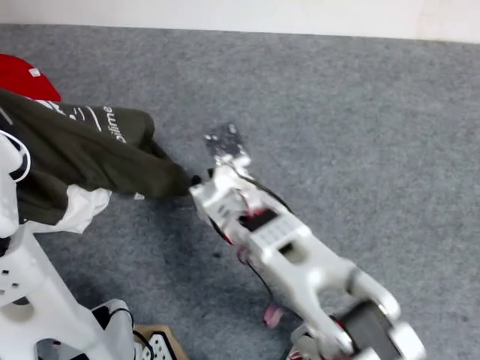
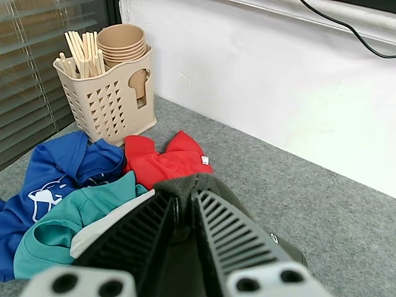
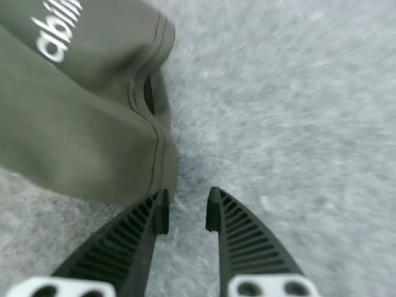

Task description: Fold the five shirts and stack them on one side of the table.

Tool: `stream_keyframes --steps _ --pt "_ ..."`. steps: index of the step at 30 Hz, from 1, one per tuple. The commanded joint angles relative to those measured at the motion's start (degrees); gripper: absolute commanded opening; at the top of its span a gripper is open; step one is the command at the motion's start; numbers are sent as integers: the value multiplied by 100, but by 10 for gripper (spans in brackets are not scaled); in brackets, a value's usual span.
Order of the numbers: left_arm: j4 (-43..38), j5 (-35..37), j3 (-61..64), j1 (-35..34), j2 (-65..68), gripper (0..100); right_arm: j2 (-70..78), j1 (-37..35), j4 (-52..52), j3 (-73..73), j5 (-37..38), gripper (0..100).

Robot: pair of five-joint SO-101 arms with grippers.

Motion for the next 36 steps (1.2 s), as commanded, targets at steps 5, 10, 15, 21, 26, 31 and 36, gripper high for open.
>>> stream_keyframes --steps 5,10,15,21,26,31,36 --pt "-202 26 -180 -110 22 7 1508 -664 -92 -1253 -35 278" --pt "-211 26 -180 -110 22 7 2044 -769 -92 -1684 -35 341" --pt "-211 26 -163 -110 31 7 2571 -804 -92 -2167 -53 339" --pt "-211 26 48 -75 22 7 2607 -857 -84 -2229 -53 178" --pt "-360 26 453 -92 -4 7 2598 -655 -84 -2193 -44 19" --pt "-571 26 919 -84 -13 7 2554 -224 -84 -2185 -44 5" --pt "-844 26 1165 -84 -13 7 2167 75 189 -2123 -62 5"
